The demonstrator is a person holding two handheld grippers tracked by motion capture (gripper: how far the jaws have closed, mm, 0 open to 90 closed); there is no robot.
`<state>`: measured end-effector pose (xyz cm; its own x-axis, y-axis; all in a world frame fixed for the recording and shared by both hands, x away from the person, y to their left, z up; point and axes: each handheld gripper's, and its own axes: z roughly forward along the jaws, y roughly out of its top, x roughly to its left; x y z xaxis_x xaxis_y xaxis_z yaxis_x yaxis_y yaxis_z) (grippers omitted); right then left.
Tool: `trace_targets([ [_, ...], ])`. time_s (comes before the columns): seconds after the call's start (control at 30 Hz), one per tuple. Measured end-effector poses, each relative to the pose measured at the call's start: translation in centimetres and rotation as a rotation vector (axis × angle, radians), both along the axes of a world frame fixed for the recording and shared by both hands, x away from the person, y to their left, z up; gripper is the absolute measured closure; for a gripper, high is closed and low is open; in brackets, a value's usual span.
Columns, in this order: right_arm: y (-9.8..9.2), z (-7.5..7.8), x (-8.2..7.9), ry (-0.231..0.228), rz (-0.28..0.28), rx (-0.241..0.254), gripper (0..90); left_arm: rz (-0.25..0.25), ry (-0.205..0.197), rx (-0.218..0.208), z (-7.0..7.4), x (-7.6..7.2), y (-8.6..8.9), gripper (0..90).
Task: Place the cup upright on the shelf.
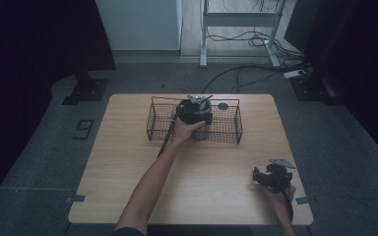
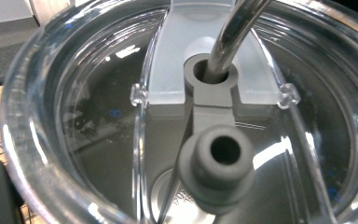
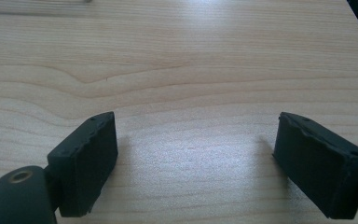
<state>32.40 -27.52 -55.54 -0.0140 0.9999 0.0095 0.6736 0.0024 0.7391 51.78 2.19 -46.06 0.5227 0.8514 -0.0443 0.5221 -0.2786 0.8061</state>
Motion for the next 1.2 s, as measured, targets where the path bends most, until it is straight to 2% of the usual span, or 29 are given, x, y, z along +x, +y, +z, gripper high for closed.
trace_targets([
  [0.2,0.0,0.0,0.0,-0.001,0.001,-0.001,13.1,-0.006,0.006,0.019,0.1,-0.4,-0.3,2.9],
  [0.4,0.0,0.0,0.0,0.0,0.001,-0.002,13.1,0.009,-0.006,0.01,0.3,-0.6,0.0,2.7],
  [0.53,0.0,0.0,0.0,0.0,0.0,-0.003,13.1,0.006,-0.025,-0.059,1.0,-0.8,0.7,0.0],
  [0.63,0.0,0.0,0.0,0.0,-0.001,-0.002,13.0,0.0,-0.052,-0.058,1.8,-1.3,0.9,0.0],
  [0.7,0.0,0.0,0.0,0.0,-0.001,-0.002,13.0,0.002,-0.057,-0.061,2.0,-1.5,1.1,0.0],
  [0.8,0.0,0.0,0.0,0.0,-0.001,-0.002,13.0,0.006,-0.079,-0.086,2.9,-2.2,1.6,0.0],
  [0.97,0.0,0.0,0.0,0.001,-0.002,-0.002,12.7,-0.01,-0.098,-0.1,4.0,-3.7,2.8,0.4],
  [1.2,0.0,0.0,0.0,0.001,-0.008,-0.001,12.7,-0.045,-0.096,-0.102,4.2,-6.0,4.4,4.2],
])
